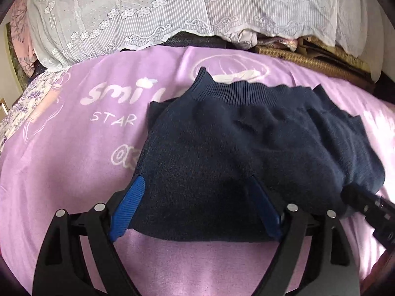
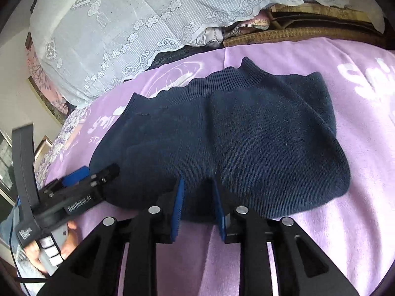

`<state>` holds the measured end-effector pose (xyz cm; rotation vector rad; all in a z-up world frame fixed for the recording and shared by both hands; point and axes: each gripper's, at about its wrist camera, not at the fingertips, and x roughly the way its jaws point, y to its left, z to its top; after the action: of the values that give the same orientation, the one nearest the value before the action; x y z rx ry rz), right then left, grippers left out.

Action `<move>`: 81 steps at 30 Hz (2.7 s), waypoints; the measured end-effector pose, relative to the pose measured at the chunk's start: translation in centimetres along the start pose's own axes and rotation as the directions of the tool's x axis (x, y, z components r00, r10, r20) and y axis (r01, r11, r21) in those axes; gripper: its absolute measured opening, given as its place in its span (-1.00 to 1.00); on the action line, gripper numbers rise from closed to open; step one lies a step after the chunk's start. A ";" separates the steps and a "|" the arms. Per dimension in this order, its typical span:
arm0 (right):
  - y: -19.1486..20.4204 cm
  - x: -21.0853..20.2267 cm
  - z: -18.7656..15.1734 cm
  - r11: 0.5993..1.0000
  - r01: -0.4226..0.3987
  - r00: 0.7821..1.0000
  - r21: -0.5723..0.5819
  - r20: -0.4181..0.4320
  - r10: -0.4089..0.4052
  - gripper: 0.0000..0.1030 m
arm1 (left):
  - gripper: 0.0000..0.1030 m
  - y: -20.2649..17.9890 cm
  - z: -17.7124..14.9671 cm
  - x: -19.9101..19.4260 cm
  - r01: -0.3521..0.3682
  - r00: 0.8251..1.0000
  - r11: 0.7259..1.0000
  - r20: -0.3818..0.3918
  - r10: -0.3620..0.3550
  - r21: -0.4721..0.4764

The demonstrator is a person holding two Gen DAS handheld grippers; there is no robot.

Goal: Fold small clothes

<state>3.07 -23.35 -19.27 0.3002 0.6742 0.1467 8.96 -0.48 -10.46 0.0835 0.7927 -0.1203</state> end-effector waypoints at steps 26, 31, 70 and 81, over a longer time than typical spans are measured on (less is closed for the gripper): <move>-4.1 -2.1 1.7 0.991 0.043 0.992 0.125 0.111 -0.057 -0.28 | 0.77 0.4 0.7 0.9 -0.040 0.999 0.999 -0.035 0.039 -0.022; -3.6 -2.4 1.8 0.992 0.035 0.992 0.119 0.119 -0.050 -0.21 | 0.76 0.8 1.1 -0.3 -0.030 0.999 0.999 0.017 0.031 -0.043; -8.5 -0.1 6.4 0.916 -0.169 0.975 0.365 0.200 0.100 -0.76 | 0.88 6.0 6.0 4.4 0.120 0.989 0.951 -0.052 -0.140 -0.284; -12.4 4.4 7.9 0.859 -0.138 0.988 0.493 0.128 0.085 -0.94 | 0.91 4.5 7.8 10.7 0.021 0.981 0.976 -0.183 -0.062 -0.215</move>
<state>11.95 -35.87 -20.01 0.8468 0.5849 0.0626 22.48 2.21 -12.53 -0.1261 0.9934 -0.0673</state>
